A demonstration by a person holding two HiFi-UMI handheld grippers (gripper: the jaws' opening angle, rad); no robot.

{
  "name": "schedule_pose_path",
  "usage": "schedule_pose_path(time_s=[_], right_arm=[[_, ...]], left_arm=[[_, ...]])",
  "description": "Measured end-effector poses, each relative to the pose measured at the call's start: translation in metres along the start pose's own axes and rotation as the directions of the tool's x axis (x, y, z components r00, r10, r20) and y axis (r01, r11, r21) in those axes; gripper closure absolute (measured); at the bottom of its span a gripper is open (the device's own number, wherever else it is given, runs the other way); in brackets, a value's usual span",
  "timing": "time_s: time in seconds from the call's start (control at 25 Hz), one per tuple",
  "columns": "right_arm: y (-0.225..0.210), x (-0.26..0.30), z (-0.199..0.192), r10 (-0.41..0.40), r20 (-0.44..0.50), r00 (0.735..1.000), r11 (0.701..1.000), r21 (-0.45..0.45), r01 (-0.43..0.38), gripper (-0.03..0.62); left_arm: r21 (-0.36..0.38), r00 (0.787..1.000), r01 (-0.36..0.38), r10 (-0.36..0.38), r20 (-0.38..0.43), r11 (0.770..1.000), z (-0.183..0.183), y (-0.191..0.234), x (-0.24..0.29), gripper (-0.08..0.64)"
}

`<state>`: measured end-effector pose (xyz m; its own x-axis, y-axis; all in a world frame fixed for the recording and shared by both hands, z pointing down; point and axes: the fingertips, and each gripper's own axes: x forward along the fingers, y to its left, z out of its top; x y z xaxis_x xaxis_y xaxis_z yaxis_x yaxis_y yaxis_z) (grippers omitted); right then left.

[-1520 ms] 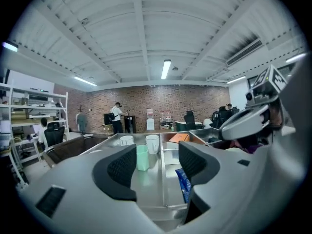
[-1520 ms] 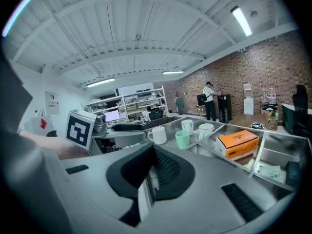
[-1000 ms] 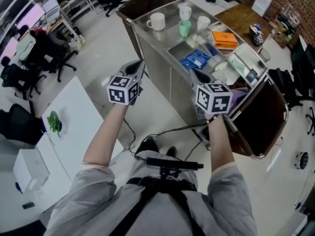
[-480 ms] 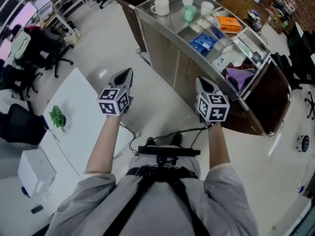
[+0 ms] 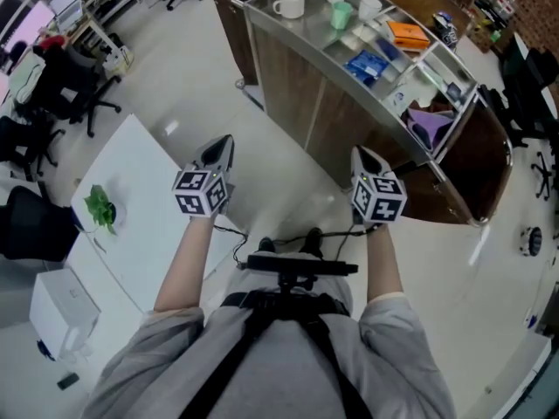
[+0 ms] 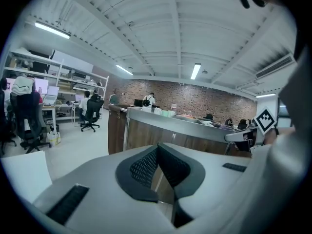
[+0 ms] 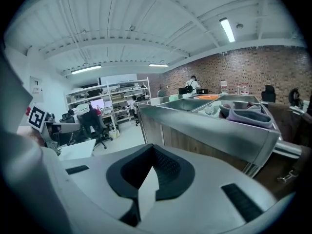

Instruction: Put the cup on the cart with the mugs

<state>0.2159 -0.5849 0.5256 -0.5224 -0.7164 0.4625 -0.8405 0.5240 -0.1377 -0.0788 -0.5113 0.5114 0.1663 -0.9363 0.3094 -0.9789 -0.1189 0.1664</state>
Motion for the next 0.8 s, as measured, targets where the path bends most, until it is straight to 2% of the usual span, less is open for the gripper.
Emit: schedule_pose_path(time_s=[0.8], right_arm=[[0.012,-0.021,-0.009,0.032,-0.003,0.999,0.999,-0.002,-0.032,0.584]], left_arm=[[-0.016,0.999,0.021,-0.021,-0.025,1.000,-0.023,-0.010,-0.026,0.557]])
